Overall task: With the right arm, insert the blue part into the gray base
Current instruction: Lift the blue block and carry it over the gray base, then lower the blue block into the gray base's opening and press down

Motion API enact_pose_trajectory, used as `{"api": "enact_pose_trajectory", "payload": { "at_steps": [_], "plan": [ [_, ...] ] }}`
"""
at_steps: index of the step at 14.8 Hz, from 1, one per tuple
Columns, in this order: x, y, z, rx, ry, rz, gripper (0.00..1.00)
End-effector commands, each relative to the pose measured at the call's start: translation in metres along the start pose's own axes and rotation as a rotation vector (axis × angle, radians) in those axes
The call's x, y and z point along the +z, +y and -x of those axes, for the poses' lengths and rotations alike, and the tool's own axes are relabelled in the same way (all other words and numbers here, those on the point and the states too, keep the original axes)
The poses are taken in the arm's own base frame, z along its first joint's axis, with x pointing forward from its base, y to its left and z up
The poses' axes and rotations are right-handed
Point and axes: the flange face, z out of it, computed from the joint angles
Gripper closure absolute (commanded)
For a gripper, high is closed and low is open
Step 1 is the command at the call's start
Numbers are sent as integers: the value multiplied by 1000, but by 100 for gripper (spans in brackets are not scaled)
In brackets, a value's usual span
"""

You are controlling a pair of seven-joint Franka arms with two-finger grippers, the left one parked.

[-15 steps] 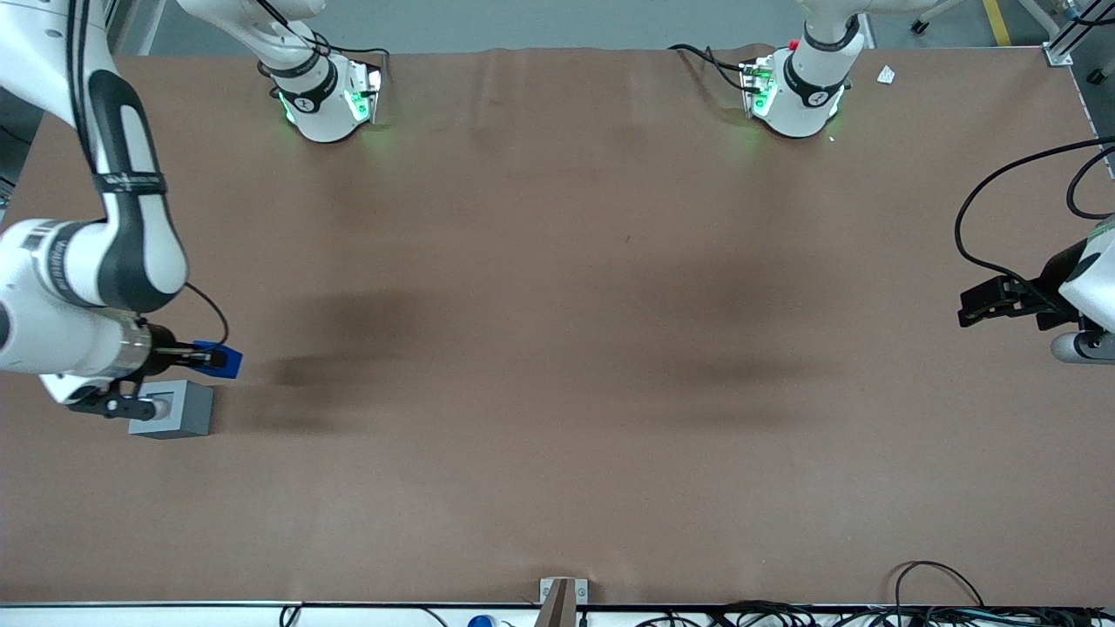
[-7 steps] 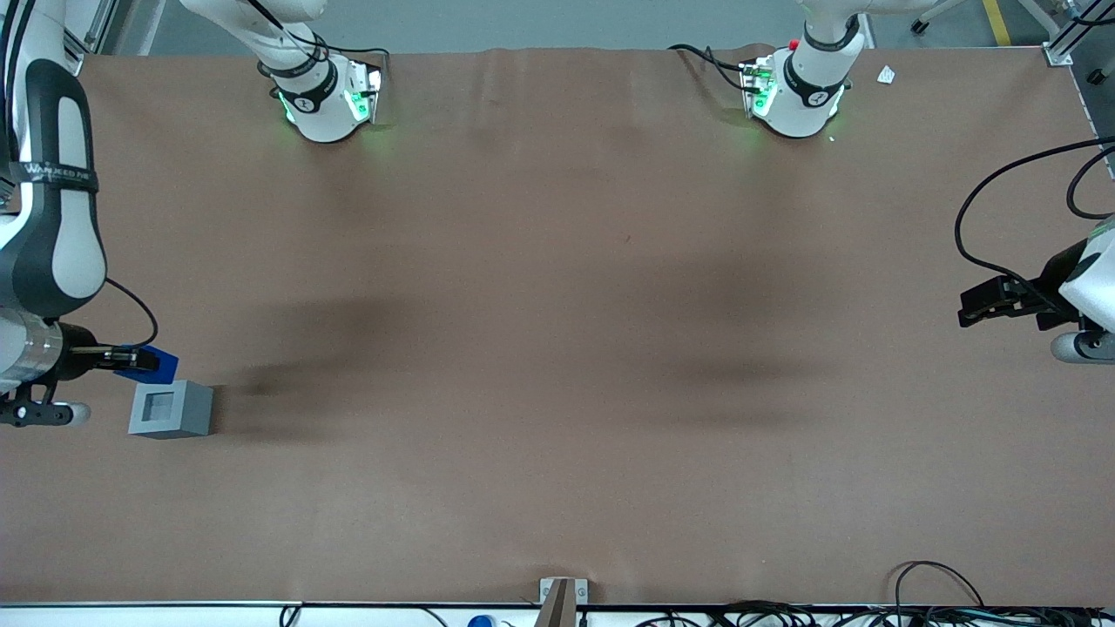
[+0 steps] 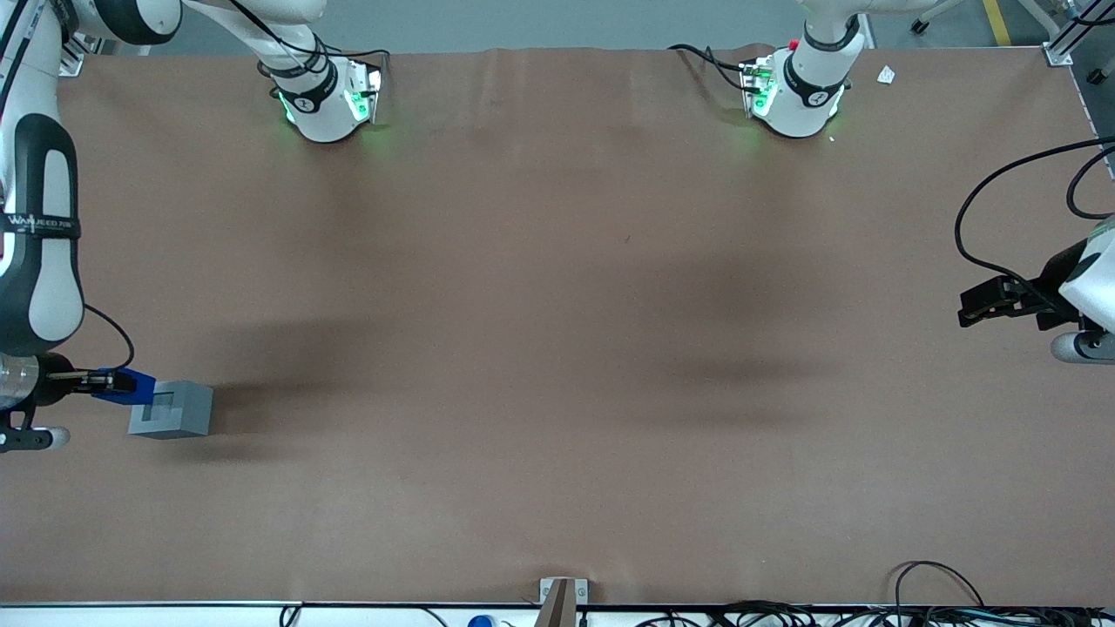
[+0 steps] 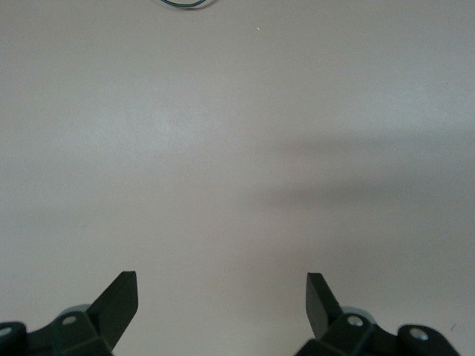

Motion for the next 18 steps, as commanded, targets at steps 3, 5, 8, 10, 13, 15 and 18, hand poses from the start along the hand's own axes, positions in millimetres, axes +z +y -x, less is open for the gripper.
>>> {"api": "enact_pose_trajectory", "payload": {
  "at_steps": [3, 5, 8, 10, 13, 15, 18],
  "plan": [
    [1, 7, -9, -13, 12, 11, 97],
    [6, 7, -11, -13, 16, 13, 97],
    [14, 7, -15, -14, 22, 15, 97],
    [20, 8, -18, -14, 23, 16, 98],
    [29, 9, -19, -13, 13, 14, 98],
    [33, 11, -19, -11, 8, 9, 98],
    [40, 12, -21, -9, 11, 7, 98]
  ]
}}
